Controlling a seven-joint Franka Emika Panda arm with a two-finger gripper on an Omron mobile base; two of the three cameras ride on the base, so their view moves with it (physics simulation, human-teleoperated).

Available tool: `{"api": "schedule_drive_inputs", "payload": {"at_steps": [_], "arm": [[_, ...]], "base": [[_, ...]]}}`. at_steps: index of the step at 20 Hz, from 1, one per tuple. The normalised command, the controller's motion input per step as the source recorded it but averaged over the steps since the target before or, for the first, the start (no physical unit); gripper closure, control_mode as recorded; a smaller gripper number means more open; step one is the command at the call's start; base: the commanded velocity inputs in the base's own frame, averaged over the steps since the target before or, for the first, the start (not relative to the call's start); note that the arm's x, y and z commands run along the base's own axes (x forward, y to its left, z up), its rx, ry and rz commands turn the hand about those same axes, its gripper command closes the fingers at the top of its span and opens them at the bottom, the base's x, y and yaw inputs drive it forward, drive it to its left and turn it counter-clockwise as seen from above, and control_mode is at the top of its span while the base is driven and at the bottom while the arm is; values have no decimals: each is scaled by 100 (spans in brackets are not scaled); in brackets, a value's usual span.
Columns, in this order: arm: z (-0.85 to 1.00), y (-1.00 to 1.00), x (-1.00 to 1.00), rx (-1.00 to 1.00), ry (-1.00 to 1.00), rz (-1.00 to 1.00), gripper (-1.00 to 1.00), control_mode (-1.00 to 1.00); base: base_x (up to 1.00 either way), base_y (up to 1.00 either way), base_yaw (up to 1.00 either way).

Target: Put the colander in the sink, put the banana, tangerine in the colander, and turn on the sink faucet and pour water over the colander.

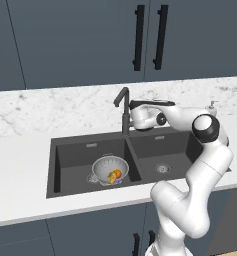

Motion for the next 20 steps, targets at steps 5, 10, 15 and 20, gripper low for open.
{"api": "schedule_drive_inputs", "payload": {"at_steps": [5,10,15,20], "arm": [[-6,0,11,0,0,0,-100,-100],[-2,0,12,0,0,0,-100,-100],[0,0,1,0,0,0,-100,-100],[0,-3,0,0,0,0,-100,-100]], "base": [[0,0,0],[0,0,0],[0,0,0],[0,0,0]]}}
